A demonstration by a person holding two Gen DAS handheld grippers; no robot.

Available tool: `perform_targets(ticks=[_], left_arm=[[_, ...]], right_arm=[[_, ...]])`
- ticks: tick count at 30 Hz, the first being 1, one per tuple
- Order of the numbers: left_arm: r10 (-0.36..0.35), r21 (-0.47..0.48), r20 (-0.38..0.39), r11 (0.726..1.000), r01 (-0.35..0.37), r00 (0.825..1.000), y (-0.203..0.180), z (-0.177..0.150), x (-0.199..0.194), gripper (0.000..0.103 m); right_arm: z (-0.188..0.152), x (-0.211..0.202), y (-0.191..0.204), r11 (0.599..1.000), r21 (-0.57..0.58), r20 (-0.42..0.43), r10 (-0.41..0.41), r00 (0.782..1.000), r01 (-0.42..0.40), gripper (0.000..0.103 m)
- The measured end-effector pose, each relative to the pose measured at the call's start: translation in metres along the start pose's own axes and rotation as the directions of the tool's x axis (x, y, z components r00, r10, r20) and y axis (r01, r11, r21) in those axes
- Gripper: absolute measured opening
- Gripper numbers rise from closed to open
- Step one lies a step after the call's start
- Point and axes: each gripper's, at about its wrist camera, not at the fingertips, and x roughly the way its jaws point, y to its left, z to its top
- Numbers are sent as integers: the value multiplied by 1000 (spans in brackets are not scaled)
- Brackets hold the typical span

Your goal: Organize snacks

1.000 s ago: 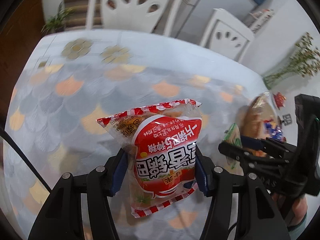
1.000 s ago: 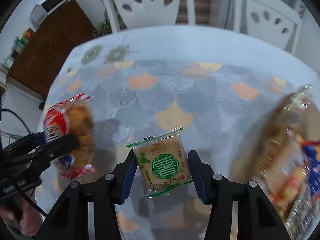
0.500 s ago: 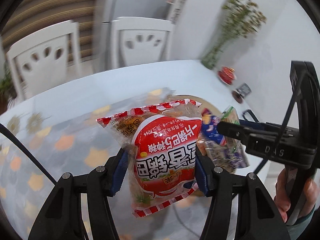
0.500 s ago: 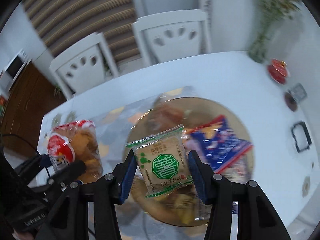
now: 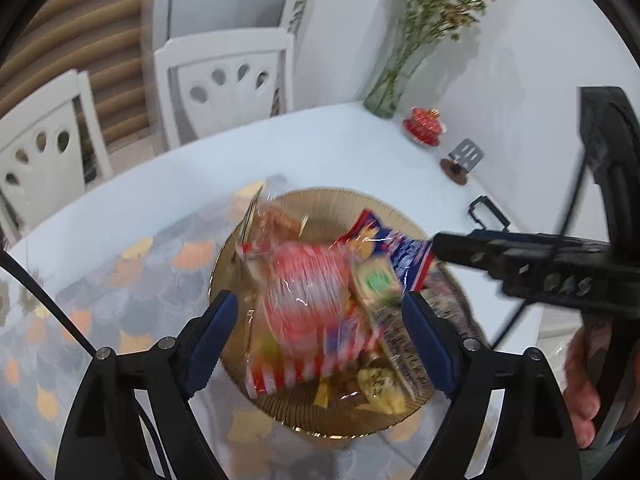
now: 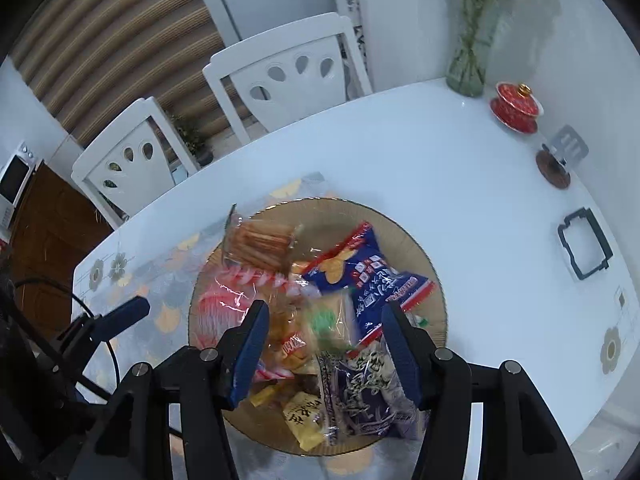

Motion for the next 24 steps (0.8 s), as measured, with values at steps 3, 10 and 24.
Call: perform_targets(ticks=[3,10,24], left_arm=[[9,-36,-28,999,-10,1000,9,-11,0,83],[20,-40,-55,999,-23,998,19,-42,-17,83],[282,-27,7,959,-282,959,74,-123,-119,83]], right_arm=[[-5,1,-7,1000,3,-6,15,1000,-15,56],[-29,5,9,999,-22,-67,28,997,-29,56],[-123,-21,114,986,-86,-129,131,983,-143,56]])
